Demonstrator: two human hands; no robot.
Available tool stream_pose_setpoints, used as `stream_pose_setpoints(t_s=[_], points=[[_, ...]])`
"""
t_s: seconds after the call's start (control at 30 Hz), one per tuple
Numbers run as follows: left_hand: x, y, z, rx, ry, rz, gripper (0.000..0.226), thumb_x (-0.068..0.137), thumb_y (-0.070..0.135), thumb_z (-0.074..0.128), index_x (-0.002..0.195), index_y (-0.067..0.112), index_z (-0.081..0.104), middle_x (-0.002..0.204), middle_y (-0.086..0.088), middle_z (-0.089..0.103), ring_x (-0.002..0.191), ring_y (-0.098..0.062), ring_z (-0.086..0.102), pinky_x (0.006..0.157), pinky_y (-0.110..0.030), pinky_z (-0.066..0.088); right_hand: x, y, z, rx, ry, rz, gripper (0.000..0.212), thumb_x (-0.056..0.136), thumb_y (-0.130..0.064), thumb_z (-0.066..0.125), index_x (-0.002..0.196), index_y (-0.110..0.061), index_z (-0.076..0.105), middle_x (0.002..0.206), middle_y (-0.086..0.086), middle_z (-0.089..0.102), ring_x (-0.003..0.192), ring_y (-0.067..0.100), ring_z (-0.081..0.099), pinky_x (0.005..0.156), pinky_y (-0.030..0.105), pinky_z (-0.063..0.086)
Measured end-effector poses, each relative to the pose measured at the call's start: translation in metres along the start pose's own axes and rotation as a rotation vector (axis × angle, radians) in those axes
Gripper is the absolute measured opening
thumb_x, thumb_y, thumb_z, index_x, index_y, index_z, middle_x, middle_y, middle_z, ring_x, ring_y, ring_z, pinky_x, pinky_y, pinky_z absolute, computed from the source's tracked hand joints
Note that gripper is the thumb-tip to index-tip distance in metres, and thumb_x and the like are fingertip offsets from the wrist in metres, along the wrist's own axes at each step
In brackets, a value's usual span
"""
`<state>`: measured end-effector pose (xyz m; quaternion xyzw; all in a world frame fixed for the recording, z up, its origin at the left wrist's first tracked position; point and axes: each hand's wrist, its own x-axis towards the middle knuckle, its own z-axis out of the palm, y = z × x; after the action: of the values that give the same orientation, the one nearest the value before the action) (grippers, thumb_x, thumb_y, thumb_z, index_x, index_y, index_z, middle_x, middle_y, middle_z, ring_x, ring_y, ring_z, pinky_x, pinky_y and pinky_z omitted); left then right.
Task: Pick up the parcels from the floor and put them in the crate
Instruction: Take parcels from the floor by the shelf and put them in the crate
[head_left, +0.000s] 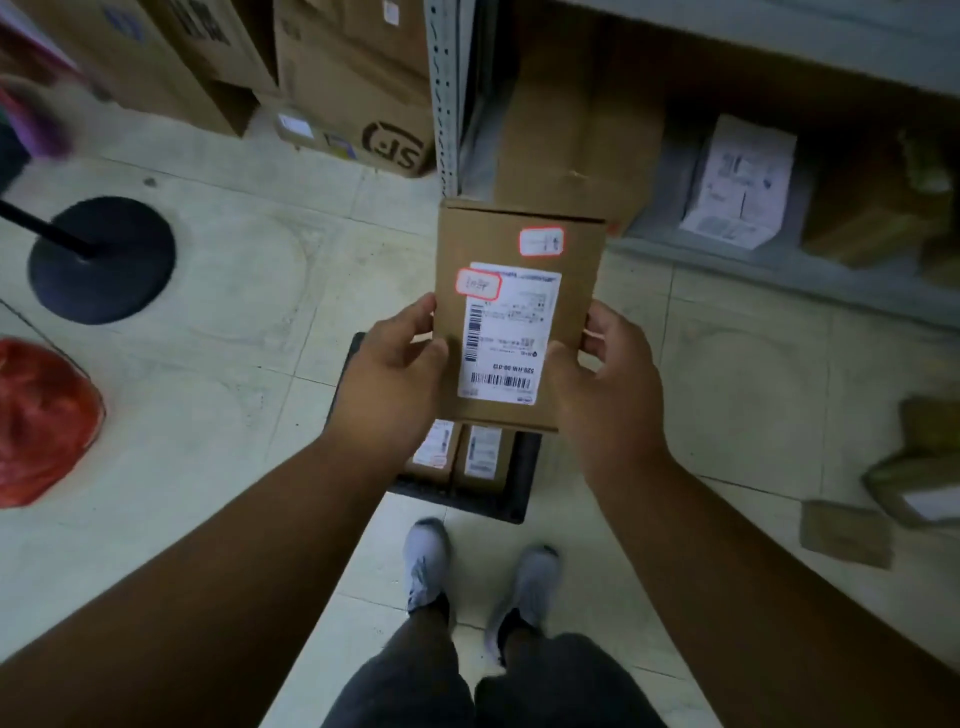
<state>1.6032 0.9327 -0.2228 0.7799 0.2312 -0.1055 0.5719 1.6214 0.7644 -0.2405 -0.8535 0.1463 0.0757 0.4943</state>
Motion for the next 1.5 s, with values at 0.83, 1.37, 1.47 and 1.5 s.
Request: stream_pose_setpoints(t_s=[0.83, 1.37, 1.47, 1.5], points=[[0.198, -0.496, 0.191, 0.443, -0.452, -0.306, 0.035, 0.096, 0.013, 0.047, 0.126, 0.026, 0.059, 0.123, 0.003, 0.067, 0.111, -0.022, 0.063, 0.090, -0.035, 0.055, 0.076, 0.470, 0.296, -0.537, -0.317, 0.277, 0.048, 0.097, -0.035, 0.060, 0.139, -0.014, 0.051, 0.155, 0.010, 0.028, 0.135, 0.032, 0.043, 0.112, 0.042, 0.043], [0.193, -0.493, 0.206, 1.246, -0.620, -0.096, 0.049, 0.090, 0.024, 0.059, 0.138, 0.019, 0.051, 0.135, -0.011, 0.038, 0.125, -0.031, 0.041, 0.099, -0.046, 0.042, 0.097, 0.480, 0.299, -0.472, -0.630, 0.331, 0.049, 0.096, -0.040, 0.059, 0.135, -0.010, 0.059, 0.144, 0.011, 0.047, 0.131, 0.030, 0.048, 0.109, 0.038, 0.044], [0.185, -0.460, 0.197, 1.186, -0.532, -0.073, 0.052, 0.086, 0.020, 0.064, 0.135, 0.019, 0.051, 0.133, -0.010, 0.042, 0.123, -0.030, 0.044, 0.098, -0.044, 0.046, 0.098, 0.450, 0.273, -0.314, -0.617, 0.401, 0.048, 0.101, -0.033, 0.057, 0.143, -0.011, 0.051, 0.143, 0.010, 0.053, 0.125, 0.026, 0.055, 0.103, 0.030, 0.046], [0.181, -0.444, 0.193, 1.142, -0.484, -0.041, 0.053, 0.085, 0.018, 0.064, 0.136, 0.021, 0.051, 0.134, -0.009, 0.044, 0.122, -0.029, 0.045, 0.098, -0.044, 0.047, 0.096, 0.435, 0.262, -0.293, -0.580, 0.382, 0.047, 0.101, -0.030, 0.056, 0.145, -0.013, 0.048, 0.144, 0.010, 0.053, 0.124, 0.025, 0.056, 0.098, 0.026, 0.047]])
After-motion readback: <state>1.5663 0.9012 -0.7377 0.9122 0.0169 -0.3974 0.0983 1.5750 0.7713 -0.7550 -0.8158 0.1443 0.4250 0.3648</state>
